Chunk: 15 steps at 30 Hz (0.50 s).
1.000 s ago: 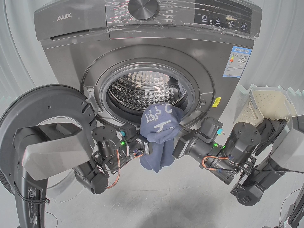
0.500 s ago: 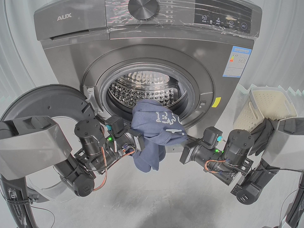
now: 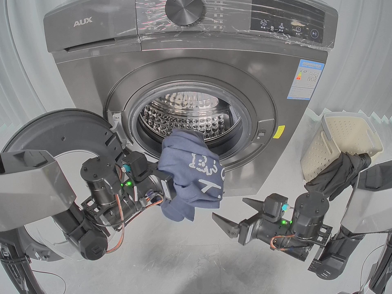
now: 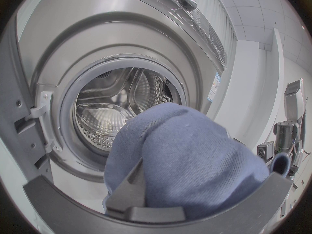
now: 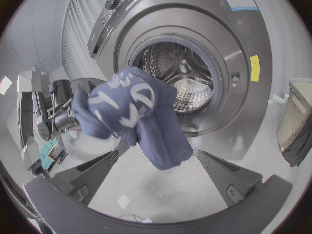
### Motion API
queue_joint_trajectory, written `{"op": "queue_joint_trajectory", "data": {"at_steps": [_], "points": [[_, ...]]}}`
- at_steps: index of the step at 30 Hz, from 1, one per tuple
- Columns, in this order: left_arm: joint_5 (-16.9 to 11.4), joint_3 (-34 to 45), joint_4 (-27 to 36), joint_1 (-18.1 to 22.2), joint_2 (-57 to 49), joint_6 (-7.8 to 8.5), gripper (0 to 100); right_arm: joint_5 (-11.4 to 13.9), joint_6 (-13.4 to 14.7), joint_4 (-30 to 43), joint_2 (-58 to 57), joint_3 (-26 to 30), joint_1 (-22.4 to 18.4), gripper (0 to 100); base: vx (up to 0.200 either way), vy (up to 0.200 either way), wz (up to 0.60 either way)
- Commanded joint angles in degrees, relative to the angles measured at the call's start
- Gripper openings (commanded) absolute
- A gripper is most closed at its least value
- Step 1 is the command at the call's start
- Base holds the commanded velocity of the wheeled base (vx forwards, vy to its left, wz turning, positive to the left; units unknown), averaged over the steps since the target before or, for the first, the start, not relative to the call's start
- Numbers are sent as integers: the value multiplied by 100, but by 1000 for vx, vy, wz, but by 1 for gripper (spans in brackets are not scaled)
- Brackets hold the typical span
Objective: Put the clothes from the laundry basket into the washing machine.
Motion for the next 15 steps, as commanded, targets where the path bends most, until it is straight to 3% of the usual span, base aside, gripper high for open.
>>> {"op": "queue_joint_trajectory", "data": {"at_steps": [1,15], "points": [[-85,742,9,45,-747,-69,0,25,-67,-5,-215,912,20,100,0,0,0],[-112,917,-8,274,-940,-104,0,51,-67,-14,-277,877,-736,100,0,0,0]]}}
